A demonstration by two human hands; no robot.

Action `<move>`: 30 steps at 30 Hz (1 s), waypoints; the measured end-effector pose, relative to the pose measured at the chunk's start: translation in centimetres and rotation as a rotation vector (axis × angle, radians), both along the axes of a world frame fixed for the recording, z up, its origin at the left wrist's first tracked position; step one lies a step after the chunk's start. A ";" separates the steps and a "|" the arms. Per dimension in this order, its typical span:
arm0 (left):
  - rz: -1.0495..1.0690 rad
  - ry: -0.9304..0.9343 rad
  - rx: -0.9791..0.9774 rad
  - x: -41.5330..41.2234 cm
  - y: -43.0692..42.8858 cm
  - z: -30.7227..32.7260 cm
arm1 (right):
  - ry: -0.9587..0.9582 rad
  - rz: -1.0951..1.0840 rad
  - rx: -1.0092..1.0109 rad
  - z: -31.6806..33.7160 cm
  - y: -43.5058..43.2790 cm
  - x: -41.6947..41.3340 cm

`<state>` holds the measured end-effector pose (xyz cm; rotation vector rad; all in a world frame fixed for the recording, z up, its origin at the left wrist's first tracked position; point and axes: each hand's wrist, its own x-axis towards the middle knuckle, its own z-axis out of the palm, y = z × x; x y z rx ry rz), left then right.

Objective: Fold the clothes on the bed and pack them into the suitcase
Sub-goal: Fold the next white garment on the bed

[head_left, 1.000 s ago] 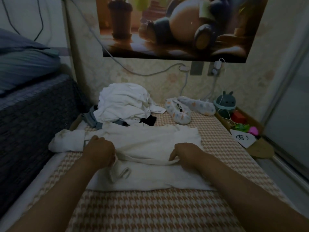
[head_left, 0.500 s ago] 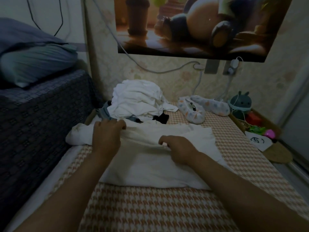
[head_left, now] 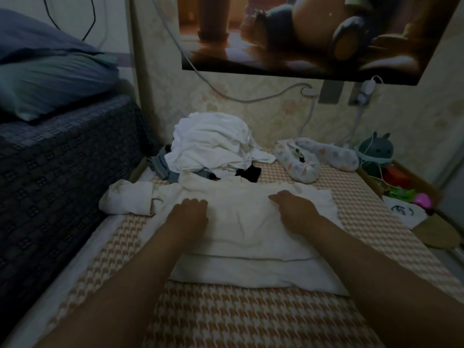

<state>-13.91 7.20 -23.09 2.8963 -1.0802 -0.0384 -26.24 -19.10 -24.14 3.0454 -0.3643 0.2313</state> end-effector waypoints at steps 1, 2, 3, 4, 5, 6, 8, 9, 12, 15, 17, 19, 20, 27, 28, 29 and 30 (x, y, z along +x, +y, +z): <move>-0.006 -0.001 0.030 0.2 -0.4 -0.5 | -0.057 0.023 -0.075 -0.6 -0.8 0.1; -0.014 0.002 0.035 0.7 -0.6 -0.9 | -0.075 0.018 -0.083 -1.3 -1.4 0.1; -0.025 0.015 0.020 1.0 -0.9 -0.9 | -0.110 0.010 -0.099 -2.0 -2.1 0.0; -0.035 0.037 -0.010 1.5 -1.2 -1.0 | -0.127 0.003 -0.105 -2.3 -2.7 -0.1; -0.044 0.045 -0.070 2.0 -1.5 -0.9 | -0.157 0.002 -0.136 -2.3 -3.3 -0.2; -0.051 0.029 -0.159 2.5 -1.9 -0.9 | -0.195 0.008 -0.124 -2.8 -4.4 0.0; -0.030 -0.095 -0.349 3.0 -3.0 -0.7 | -0.284 -0.026 -0.075 -1.7 -4.9 -0.2; 0.007 -0.170 -0.396 3.0 -3.7 -0.5 | -0.283 -0.084 -0.040 -0.9 -5.4 -0.1; 0.105 -0.290 -0.354 2.4 -5.9 -0.3 | -0.220 -0.311 0.031 0.0 -6.8 -0.7; -0.054 -0.287 -0.150 0.9 -7.7 -0.8 | -0.023 -0.363 0.202 -0.4 -7.2 -2.1; -0.242 -0.226 -0.083 -0.5 -8.8 -1.0 | 0.088 -0.299 0.199 -0.4 -6.8 -2.9; -0.334 -0.050 -0.068 -1.8 -9.7 -0.8 | 0.142 -0.187 0.124 -0.1 -5.9 -3.8; -0.348 0.058 -0.039 -2.6 -10.1 -0.7 | 0.186 -0.118 0.130 0.4 -5.4 -4.6; -0.434 0.202 0.082 -6.4 -10.2 -0.6 | 0.356 -0.114 0.295 1.3 -4.8 -10.3; -0.457 0.179 0.076 -6.7 -10.4 -0.6 | 0.312 -0.159 0.291 1.5 -5.5 -10.9; -0.481 0.153 0.063 -6.8 -10.6 -0.7 | 0.307 -0.186 0.242 1.6 -6.2 -11.6; -0.503 0.139 0.055 -6.9 -10.9 -0.8 | 0.351 -0.211 0.168 1.6 -6.9 -12.2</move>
